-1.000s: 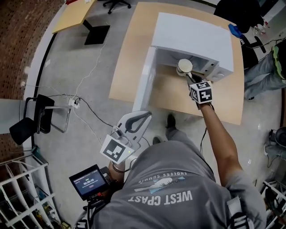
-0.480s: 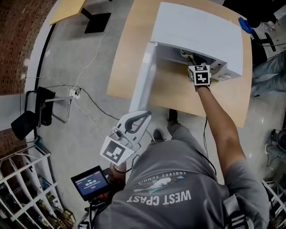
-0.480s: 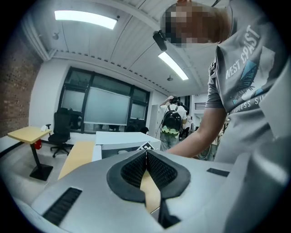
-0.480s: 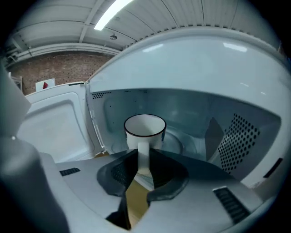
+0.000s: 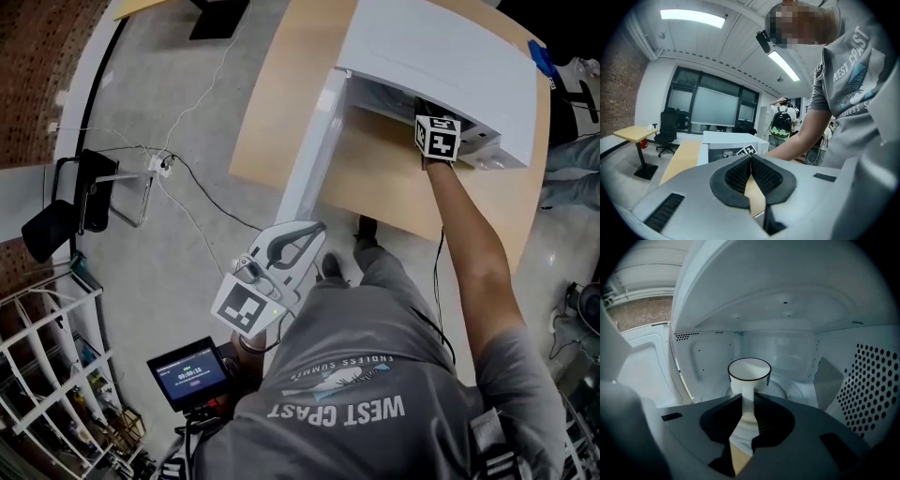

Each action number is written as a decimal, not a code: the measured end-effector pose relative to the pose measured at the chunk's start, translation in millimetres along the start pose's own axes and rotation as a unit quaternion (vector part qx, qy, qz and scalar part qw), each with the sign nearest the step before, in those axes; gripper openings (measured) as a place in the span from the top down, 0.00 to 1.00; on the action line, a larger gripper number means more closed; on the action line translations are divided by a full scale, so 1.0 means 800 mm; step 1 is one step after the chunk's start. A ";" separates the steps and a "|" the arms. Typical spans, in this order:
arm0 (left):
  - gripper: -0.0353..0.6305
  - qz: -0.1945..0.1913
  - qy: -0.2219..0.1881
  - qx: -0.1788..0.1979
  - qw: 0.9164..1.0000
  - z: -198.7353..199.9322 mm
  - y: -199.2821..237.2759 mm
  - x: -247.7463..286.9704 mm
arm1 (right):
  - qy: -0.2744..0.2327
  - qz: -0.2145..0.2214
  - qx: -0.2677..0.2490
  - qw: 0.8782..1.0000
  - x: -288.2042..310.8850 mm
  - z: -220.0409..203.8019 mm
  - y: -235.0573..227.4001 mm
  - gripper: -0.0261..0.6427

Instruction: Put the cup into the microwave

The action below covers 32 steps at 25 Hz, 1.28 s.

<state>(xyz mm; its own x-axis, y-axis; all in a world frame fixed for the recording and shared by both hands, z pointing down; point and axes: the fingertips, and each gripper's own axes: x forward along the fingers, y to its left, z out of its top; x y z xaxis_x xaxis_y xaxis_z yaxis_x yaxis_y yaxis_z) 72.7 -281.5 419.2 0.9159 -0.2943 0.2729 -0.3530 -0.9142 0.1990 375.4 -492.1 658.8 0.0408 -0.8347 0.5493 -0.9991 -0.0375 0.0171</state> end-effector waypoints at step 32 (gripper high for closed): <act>0.91 -0.009 -0.040 0.073 0.997 -0.051 0.003 -0.086 | 0.006 0.003 0.007 1.000 -0.020 -0.060 0.055 0.73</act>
<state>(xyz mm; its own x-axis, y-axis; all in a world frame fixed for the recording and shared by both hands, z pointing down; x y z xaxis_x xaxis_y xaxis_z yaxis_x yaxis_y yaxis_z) 1.2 -252.2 439.5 0.9362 -0.2938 0.1929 -0.3107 -0.9484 0.0634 330.2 -454.4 690.8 0.0341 -0.8286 0.5588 -0.9992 -0.0403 0.0011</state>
